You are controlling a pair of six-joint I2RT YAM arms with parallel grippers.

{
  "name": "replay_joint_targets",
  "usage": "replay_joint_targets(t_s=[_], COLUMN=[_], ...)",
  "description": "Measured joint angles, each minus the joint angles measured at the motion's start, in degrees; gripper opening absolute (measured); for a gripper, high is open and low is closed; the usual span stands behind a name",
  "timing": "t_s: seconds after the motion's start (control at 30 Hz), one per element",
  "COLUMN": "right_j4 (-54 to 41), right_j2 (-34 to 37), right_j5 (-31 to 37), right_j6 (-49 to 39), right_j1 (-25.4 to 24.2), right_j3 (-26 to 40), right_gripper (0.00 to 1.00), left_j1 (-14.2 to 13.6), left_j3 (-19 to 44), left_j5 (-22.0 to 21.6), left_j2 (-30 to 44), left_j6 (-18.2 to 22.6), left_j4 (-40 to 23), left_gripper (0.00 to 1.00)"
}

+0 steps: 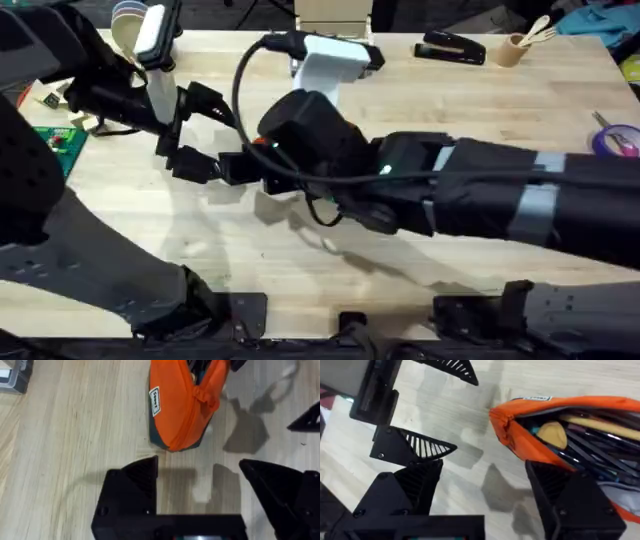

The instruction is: Unzip the bag, pick up the pens from the table one at a time and place them inside, then zip the bag closed.

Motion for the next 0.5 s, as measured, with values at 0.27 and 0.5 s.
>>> replay_joint_targets(t_s=[0.27,0.5], right_j4=[3.36,5.8], right_j2=[2.12,5.6], right_j5=[2.38,5.11], right_j6=[-0.01,-0.01], right_j1=[0.38,0.38], right_j3=[0.0,0.0], right_gripper=[0.998,0.997], left_j1=[0.0,0.0], left_j3=[0.0,0.0], left_j5=[0.0,0.0], left_j2=[0.02,0.01], left_j6=[0.02,0.02], left_j4=[0.0,0.0], left_gripper=[0.993,0.994])
